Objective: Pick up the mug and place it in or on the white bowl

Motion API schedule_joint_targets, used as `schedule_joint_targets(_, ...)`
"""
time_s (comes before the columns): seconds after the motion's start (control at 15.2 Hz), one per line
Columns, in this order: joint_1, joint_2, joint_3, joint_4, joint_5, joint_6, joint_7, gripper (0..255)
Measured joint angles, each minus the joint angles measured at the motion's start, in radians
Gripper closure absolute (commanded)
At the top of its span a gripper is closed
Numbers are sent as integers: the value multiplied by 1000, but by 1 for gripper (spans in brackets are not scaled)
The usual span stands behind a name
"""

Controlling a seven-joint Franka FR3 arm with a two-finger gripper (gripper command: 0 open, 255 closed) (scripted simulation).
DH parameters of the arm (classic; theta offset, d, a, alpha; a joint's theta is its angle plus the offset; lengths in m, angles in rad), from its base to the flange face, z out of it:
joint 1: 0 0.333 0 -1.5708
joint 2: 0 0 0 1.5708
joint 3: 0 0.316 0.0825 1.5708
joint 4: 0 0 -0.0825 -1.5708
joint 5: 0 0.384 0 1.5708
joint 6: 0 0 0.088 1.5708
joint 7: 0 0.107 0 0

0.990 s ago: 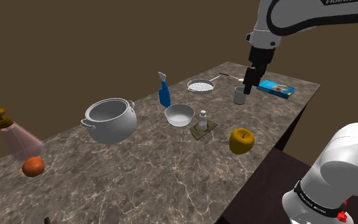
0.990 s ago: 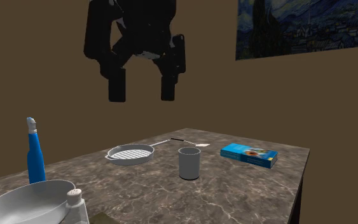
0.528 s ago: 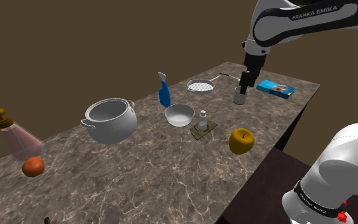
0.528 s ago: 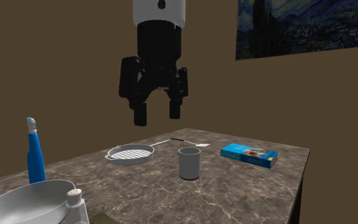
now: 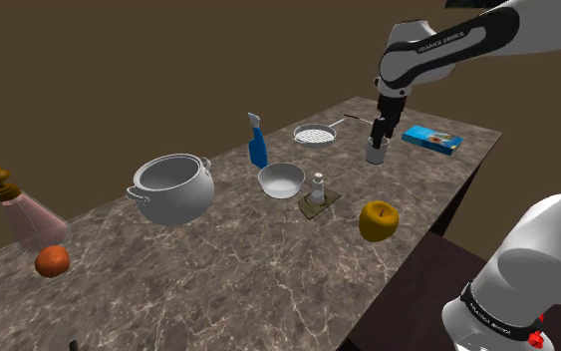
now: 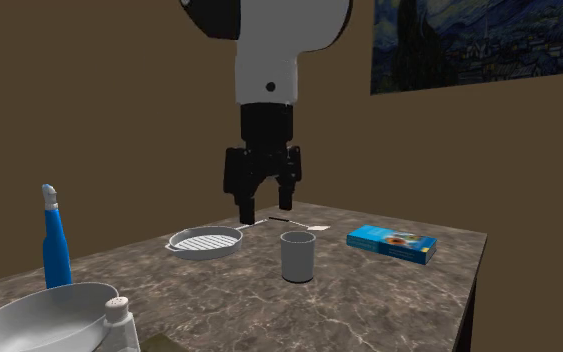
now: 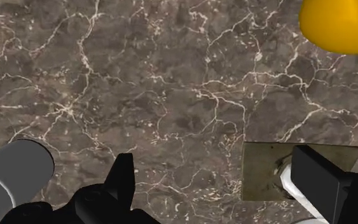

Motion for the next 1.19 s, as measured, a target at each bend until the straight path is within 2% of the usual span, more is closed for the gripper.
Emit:
schedule_joint_targets(0.59, -40, 322, -84, 200, 76, 122, -158, 0)
schedule_joint_targets(0.92, -87, 516, -98, 360, 148, 150, -247, 0)
schedule_joint_targets(1.19, -145, 675, -94, 518, 204, 148, -311, 0)
